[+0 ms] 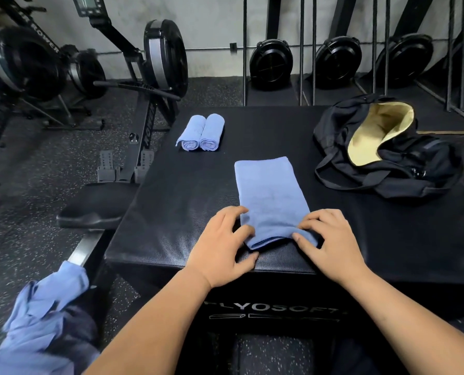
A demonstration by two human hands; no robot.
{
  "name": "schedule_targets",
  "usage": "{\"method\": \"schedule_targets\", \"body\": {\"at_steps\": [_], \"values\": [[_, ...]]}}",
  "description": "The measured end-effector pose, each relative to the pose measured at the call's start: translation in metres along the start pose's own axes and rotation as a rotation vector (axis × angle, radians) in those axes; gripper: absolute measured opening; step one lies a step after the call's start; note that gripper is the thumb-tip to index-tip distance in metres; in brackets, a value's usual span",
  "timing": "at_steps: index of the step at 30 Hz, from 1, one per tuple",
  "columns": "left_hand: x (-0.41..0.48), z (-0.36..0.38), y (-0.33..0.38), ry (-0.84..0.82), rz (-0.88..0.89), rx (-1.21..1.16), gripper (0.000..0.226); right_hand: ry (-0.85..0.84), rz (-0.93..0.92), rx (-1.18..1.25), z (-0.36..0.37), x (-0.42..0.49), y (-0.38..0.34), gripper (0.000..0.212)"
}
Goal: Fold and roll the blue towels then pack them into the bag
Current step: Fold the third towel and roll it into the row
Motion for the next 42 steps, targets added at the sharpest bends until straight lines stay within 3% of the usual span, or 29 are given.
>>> {"method": "schedule_targets", "body": {"at_steps": [4, 9, 12, 14, 19, 24, 29, 34, 37, 42], "values": [[-0.002, -0.001, -0.002, 0.057, -0.023, 0.006, 0.017, 0.010, -0.016, -0.002, -0.001, -0.001, -0.004, 0.026], [0.000, 0.000, -0.007, 0.160, -0.160, -0.049, 0.021, -0.034, -0.079, -0.042, -0.002, -0.003, -0.007, 0.042], [0.001, 0.002, -0.012, 0.181, -0.216, -0.065, 0.021, 0.019, -0.081, -0.036, -0.001, -0.003, -0.005, 0.024], [0.000, 0.004, -0.014, 0.185, -0.242, -0.075, 0.025, 0.086, -0.049, -0.028, 0.001, -0.004, -0.001, 0.020], [0.002, 0.005, -0.017, 0.171, -0.337, -0.080, 0.037, 0.178, 0.056, -0.005, 0.005, -0.003, 0.006, 0.037], [0.003, 0.006, -0.019, 0.202, -0.453, -0.152, 0.024, 0.124, 0.216, 0.053, 0.003, 0.000, 0.005, 0.023], [0.004, 0.001, -0.013, 0.206, -0.407, -0.176, 0.017, 0.055, 0.243, 0.037, -0.003, 0.003, 0.001, 0.029], [0.000, 0.003, -0.013, 0.191, -0.401, -0.116, 0.004, 0.091, 0.141, -0.010, 0.000, 0.000, 0.001, 0.011], [-0.001, 0.006, -0.014, 0.224, -0.386, -0.045, 0.009, 0.127, 0.112, -0.079, 0.002, -0.001, 0.000, 0.006], [0.001, 0.005, -0.013, 0.204, -0.346, -0.060, 0.022, 0.074, 0.060, -0.114, -0.001, -0.002, -0.004, 0.024]]}}
Point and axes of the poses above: each hand's wrist, its own x-axis towards the middle knuckle, its own z-axis out of the palm, y = z × x, the point moved 1 cm from there along x, towards the middle knuckle, and after that the axes turned 13 degrees about y, right-handed, at the moved point
